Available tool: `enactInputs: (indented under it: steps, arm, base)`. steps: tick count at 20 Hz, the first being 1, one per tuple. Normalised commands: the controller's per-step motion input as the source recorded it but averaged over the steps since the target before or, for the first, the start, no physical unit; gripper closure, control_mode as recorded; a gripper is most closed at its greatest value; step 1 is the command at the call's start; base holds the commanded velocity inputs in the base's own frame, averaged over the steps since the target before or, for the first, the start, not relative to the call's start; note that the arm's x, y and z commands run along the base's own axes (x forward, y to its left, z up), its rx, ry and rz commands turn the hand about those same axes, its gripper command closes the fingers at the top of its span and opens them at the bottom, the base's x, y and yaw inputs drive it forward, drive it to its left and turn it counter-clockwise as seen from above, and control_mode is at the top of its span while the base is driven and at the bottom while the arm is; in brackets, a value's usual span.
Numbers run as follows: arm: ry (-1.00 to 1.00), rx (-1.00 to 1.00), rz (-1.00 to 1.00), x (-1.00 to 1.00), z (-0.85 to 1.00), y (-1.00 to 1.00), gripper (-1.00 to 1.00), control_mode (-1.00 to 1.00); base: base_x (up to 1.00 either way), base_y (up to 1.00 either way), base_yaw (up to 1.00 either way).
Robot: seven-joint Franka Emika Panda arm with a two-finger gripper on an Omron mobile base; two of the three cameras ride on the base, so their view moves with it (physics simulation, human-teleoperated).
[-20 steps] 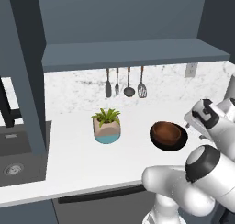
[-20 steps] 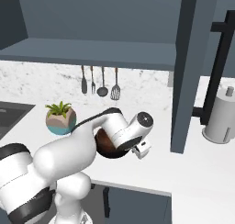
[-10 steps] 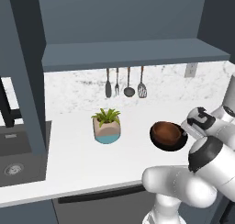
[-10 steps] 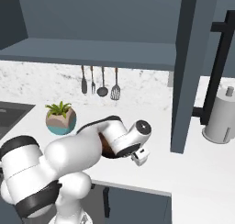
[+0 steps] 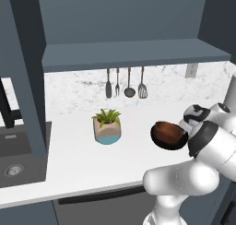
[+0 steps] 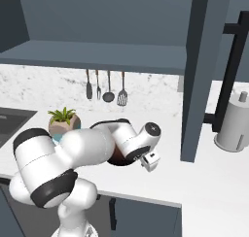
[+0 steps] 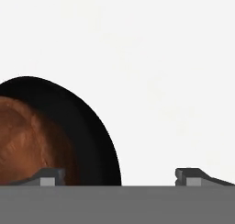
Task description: Pick up the bowls on the counter and stack them on top of one another in the open cabinet. Place the smaller bowl on top of the larger bowl.
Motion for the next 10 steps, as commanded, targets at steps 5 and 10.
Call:
enactInputs:
  steps: [5, 10]
  arm:
    - [0.07, -0.06, 0.0, 0.04, -0.41, 0.04, -1.0, -1.0]
    - [-0.1, 0.0, 0.0, -0.21, 0.27, 0.0, -1.0, -1.0]
  base:
    - [0.0, 0.0, 0.0]
    - [0.0, 0.0, 0.0]
